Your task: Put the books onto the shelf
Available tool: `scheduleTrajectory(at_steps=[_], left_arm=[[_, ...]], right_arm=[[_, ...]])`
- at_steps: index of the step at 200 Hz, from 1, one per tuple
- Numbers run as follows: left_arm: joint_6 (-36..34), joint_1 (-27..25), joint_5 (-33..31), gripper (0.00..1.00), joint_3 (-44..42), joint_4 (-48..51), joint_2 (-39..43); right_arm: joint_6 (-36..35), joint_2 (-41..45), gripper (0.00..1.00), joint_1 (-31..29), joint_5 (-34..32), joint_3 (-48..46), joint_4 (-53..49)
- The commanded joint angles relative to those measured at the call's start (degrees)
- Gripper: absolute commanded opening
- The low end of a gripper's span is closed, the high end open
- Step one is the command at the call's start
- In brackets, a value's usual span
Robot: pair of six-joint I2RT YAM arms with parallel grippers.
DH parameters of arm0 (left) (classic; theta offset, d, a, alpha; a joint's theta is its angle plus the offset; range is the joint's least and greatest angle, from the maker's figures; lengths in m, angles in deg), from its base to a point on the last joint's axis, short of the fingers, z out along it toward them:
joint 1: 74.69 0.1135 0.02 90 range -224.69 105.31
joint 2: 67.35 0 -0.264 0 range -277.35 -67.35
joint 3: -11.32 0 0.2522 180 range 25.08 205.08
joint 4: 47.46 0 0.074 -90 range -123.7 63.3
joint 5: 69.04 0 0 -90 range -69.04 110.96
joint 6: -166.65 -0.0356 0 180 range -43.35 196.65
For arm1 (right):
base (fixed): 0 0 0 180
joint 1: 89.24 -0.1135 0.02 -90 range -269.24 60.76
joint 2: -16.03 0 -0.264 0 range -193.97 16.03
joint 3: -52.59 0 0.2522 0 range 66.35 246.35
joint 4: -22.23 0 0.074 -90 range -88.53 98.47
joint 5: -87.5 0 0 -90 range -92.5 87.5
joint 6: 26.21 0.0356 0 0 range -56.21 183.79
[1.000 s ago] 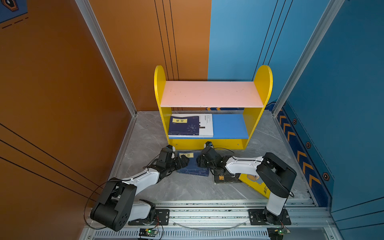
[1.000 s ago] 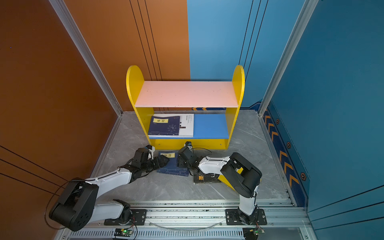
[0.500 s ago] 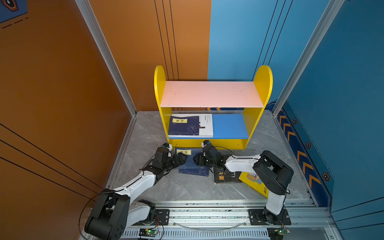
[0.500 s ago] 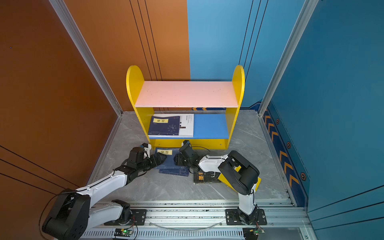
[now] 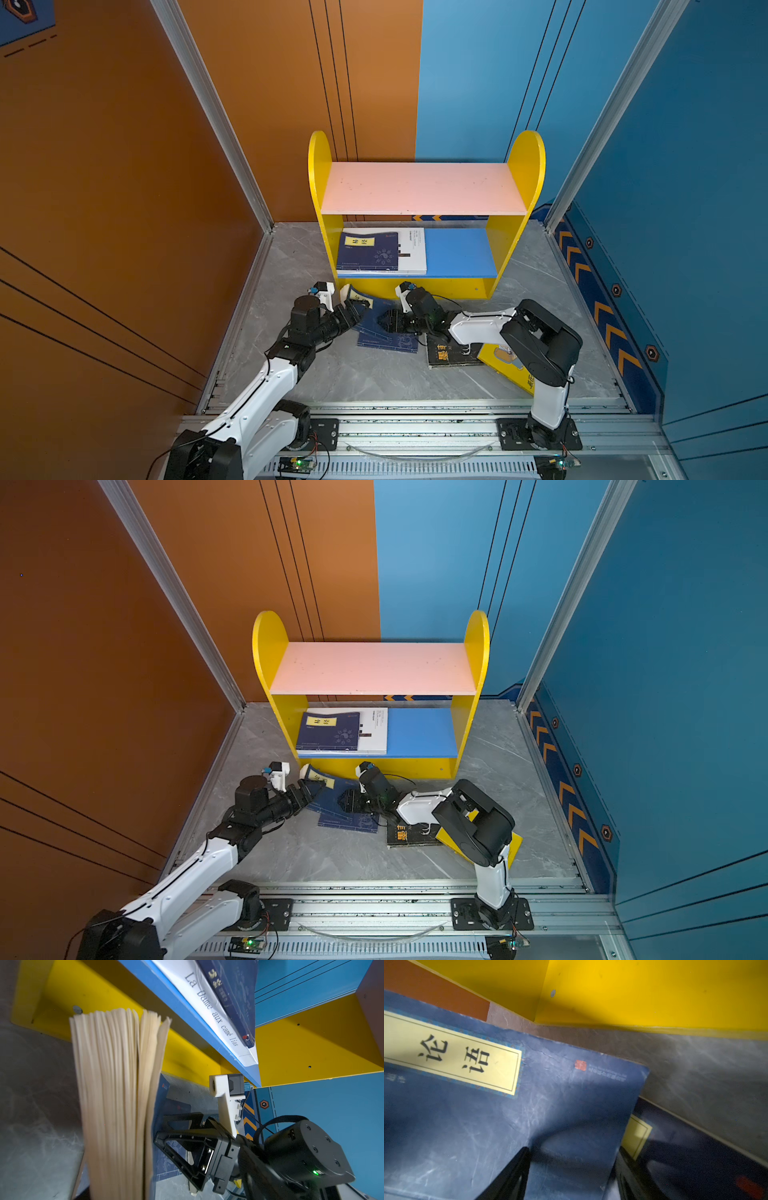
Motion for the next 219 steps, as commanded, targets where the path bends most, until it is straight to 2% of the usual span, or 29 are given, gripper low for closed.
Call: scheduleTrajectory(at_steps=[1,34,107,158,219], left_arm=[[0.57,0.80,2.88,0.77,-0.17,2.53,1.81],[-1.65,2.16,1.81,0.71,1.71,8.66,4.66],[-1.15,5.68,5.69,0.59,2.97,11.83,5.56],[6.91,8.52,12.68,0.63,2.75,3.68,5.18],[12.38,8.60,13.74,0.66,1.33,-2.63,4.96]], right_arm=[[0.74,-0.82,0.67,-0.11,1.55,-0.86,2.01],[0.63,-0.81,0.66,0.11,1.11,-1.16,1.79],[0.58,-1.55,0.65,0.20,1.45,-0.90,1.84],[0.67,-2.13,0.65,0.28,1.73,-0.73,2.19],[0.80,-2.61,0.65,0.50,2.41,-0.72,3.16]])
